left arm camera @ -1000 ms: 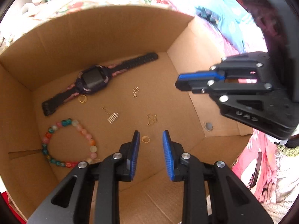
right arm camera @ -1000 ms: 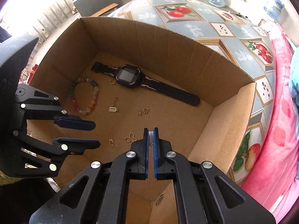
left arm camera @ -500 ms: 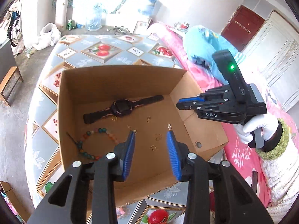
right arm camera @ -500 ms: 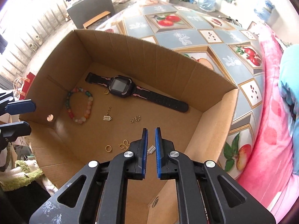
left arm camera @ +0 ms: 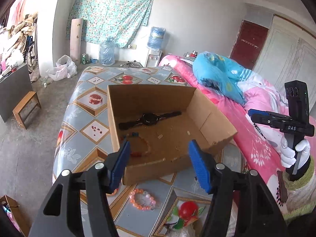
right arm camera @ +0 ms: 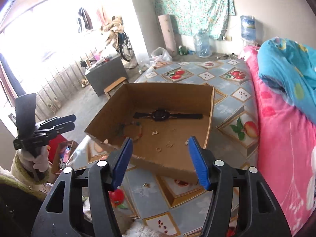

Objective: Organize jewelry
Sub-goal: 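Withdraw both tools from the box back over the bead bracelet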

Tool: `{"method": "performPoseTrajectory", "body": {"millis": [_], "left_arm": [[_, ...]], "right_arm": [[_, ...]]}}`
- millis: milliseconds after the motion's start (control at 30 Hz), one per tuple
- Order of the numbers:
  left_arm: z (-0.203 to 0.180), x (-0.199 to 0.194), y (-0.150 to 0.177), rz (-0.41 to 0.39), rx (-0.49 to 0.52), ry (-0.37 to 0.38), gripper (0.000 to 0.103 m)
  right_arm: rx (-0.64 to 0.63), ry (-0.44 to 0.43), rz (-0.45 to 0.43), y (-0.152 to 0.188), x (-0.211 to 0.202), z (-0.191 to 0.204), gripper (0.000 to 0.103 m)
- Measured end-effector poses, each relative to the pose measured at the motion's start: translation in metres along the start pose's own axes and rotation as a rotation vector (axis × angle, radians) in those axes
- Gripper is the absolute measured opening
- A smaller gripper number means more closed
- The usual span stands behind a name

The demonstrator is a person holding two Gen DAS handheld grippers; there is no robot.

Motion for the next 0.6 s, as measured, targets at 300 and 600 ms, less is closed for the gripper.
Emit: {"method": "performPoseTrajectory", "body": {"millis": [300,600], "left_arm": [[-0.012,0.052,0.102,0.182,-0.014,-0.022,0.067],[-0.007,0.086,0.127,0.241,0.039,-0.072,0.067]], "right_arm": [[0.290,-0.042,0.066,0.109,0.029,0.017,0.064],[0.333,-0.015,0.138,0.135,0.063,0.025,0.064]]}}
Point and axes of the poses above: each gripper's, at about its wrist camera, not at the fingertips, and x roughly the way its jaws point, z to its left, y to its underside, the point moved 10 cm from there along x, roughly the way its jaws point, and after that the axes turned 4 degrees about -z, right-handed, at the moved point
